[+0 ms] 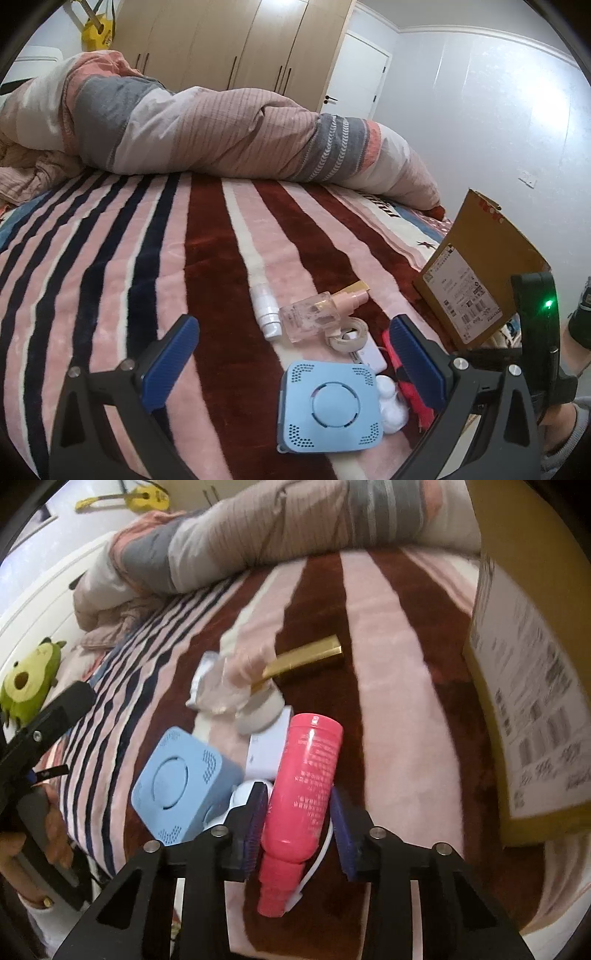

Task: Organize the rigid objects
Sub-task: 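Reach the right gripper to the pink spray bottle and grasp it, then carry the pink bottle into the cardboard box and open the right gripper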

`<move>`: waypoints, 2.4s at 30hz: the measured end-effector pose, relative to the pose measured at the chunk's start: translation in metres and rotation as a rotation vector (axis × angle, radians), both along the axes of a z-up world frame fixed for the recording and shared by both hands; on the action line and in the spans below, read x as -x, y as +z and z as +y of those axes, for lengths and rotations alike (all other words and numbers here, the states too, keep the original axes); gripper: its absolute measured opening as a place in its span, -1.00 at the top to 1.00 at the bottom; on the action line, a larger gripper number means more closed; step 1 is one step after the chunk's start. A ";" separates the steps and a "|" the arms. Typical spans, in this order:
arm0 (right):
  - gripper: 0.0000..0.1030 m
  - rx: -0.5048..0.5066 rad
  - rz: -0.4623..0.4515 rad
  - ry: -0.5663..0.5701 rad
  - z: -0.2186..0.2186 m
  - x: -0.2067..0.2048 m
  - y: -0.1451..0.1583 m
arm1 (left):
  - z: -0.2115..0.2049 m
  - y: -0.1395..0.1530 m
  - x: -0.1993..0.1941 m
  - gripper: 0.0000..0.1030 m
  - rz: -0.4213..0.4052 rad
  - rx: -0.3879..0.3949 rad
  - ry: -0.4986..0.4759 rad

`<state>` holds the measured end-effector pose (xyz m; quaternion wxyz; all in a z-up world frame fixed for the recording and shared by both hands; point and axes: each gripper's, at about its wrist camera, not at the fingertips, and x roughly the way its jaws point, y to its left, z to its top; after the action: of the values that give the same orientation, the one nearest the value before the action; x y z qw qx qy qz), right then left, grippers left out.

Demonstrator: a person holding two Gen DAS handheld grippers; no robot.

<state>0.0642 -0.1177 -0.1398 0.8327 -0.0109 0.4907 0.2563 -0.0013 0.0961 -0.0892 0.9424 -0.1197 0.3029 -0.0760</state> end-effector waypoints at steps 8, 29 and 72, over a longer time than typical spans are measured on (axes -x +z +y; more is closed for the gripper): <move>0.47 0.013 -0.182 0.108 0.014 0.012 0.041 | -0.008 0.014 -0.005 -0.97 -0.037 0.110 -0.117; 0.48 -0.171 -0.542 0.265 -0.031 0.060 0.154 | -0.124 0.137 -0.001 0.45 -0.211 0.022 -0.398; 0.39 -0.139 -0.413 0.069 -0.137 0.022 0.158 | -0.152 0.150 -0.065 -0.33 -0.117 -0.041 -0.281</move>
<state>0.0422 -0.2546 0.0183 0.9051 -0.0224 0.2901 0.3101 0.0632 -0.0560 0.0603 0.9407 -0.0521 0.2629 -0.2080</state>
